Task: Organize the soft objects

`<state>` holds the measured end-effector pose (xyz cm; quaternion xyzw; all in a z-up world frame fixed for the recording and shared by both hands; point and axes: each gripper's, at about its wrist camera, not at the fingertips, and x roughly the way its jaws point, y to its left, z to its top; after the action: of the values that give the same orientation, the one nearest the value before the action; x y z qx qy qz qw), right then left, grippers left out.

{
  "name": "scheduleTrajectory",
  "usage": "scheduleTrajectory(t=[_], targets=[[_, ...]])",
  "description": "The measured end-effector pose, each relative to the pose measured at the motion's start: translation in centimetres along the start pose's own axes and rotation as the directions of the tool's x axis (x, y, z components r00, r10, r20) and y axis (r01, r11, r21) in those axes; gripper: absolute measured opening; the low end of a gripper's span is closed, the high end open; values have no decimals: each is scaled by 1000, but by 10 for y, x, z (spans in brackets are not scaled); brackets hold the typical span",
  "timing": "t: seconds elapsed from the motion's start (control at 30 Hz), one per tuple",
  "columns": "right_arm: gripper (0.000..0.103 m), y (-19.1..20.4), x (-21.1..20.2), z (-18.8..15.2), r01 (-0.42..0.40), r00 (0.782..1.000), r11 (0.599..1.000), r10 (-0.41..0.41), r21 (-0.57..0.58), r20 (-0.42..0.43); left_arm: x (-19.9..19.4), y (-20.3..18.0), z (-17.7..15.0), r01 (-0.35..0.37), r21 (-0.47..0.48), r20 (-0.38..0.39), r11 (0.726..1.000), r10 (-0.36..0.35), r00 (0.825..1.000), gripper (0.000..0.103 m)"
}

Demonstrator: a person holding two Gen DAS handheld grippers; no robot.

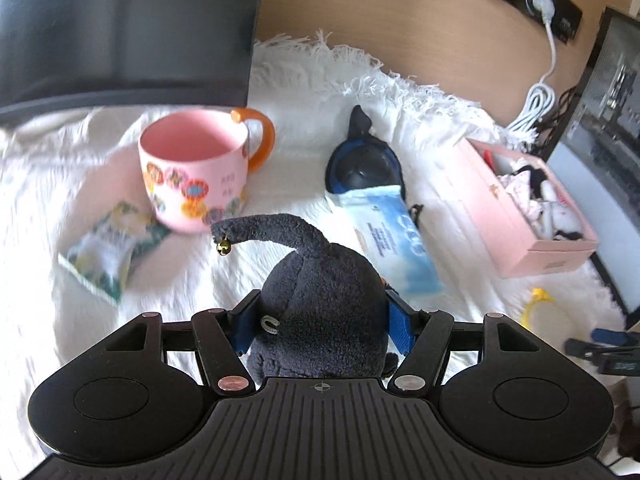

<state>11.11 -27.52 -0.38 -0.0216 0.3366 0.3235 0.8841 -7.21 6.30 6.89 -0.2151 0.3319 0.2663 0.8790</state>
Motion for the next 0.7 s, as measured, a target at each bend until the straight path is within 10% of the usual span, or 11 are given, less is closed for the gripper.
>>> scheduleTrajectory(t=[0.33,0.53,0.7], targets=[[98,15,-16,17,-40,999,979,43,-200,8,-21,-19,-33,106,-109,-12,988,-108,994,69],[98,70,-22,-6,-122,991,874,137,-470,-1,-18,-46,-46,85,-64,-73,994,-89,993,69],[98,106,-3,-28,30,993,776,48,-630,106,-15,-60,-54,94,-41,-107,995,-98,989,69]])
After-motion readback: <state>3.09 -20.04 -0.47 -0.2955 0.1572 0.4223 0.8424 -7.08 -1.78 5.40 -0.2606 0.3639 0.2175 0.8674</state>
